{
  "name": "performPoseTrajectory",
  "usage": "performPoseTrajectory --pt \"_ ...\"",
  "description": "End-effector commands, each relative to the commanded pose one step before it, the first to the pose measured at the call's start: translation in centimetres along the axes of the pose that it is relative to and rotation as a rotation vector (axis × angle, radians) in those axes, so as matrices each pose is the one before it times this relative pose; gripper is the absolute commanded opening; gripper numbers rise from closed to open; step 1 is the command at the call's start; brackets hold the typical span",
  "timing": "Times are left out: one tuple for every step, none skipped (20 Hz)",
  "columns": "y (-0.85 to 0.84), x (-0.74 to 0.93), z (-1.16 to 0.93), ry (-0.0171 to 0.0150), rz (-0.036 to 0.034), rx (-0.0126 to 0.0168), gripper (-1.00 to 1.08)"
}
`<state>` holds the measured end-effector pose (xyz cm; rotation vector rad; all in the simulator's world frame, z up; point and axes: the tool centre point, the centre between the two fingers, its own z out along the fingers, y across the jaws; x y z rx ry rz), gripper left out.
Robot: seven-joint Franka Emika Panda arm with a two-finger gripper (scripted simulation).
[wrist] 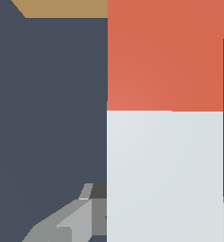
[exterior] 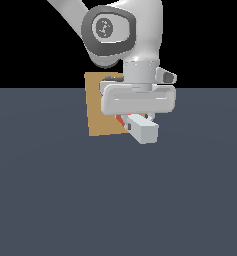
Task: Insert the peg into the horizontal hole in a box.
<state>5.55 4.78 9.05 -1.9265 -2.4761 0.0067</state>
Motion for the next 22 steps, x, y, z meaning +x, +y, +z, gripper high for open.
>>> performPoseTrajectory --pt "0.141 0.556 -0.254 -0.00048 -0.00101 -0.00473 -1.00" --pt "-0.013 0.396 -0.030 -0.00006 -0.00008 -0.00048 -1.00" --pt "-0.010 0.477 0.003 0.00000 0.00000 0.00000 -1.00" --pt "-0.015 0.566 -0.029 -0.00006 -0.00005 -0.00048 -1.00" --pt "-0.011 0.646 0.004 0.00000 0.00000 0.00000 -1.00" --pt "-0.015 0.733 -0.028 -0.00005 -0.00004 -0.00048 -1.00" --pt "-0.010 0.812 0.005 0.00000 0.00000 0.00000 -1.00" --pt "-0.015 0.898 -0.041 -0.00008 -0.00004 -0.00069 -1.00" --pt "-0.011 0.978 -0.027 -0.00005 -0.00002 -0.00048 -1.00" --pt "-0.003 1.036 0.006 0.00000 0.00000 0.00000 -1.00" --pt "-0.004 0.971 -0.041 -0.00008 -0.00001 -0.00069 -1.00" --pt "0.003 0.884 -0.028 -0.00006 0.00000 -0.00048 -1.00" --pt "0.013 0.798 0.004 0.00000 0.00000 0.00000 -1.00" --pt "0.012 0.712 -0.029 -0.00006 0.00002 -0.00048 -1.00" --pt "0.020 0.628 0.003 0.00000 0.00000 0.00000 -1.00" --pt "0.018 0.542 -0.029 -0.00007 0.00004 -0.00048 -1.00" --pt "0.023 0.460 0.002 0.00000 0.00000 0.00000 -1.00" --pt "0.022 0.377 0.002 0.00000 0.00000 0.00000 -1.00" --pt "0.019 0.293 0.001 0.00000 0.00000 0.00000 -1.00" --pt "0.011 0.205 -0.030 -0.00009 0.00007 -0.00047 -1.00" --pt "0.009 0.125 0.001 0.00000 0.00000 0.00000 -1.00" --pt "0.003 0.042 0.000 0.00000 0.00000 0.00000 -1.00"
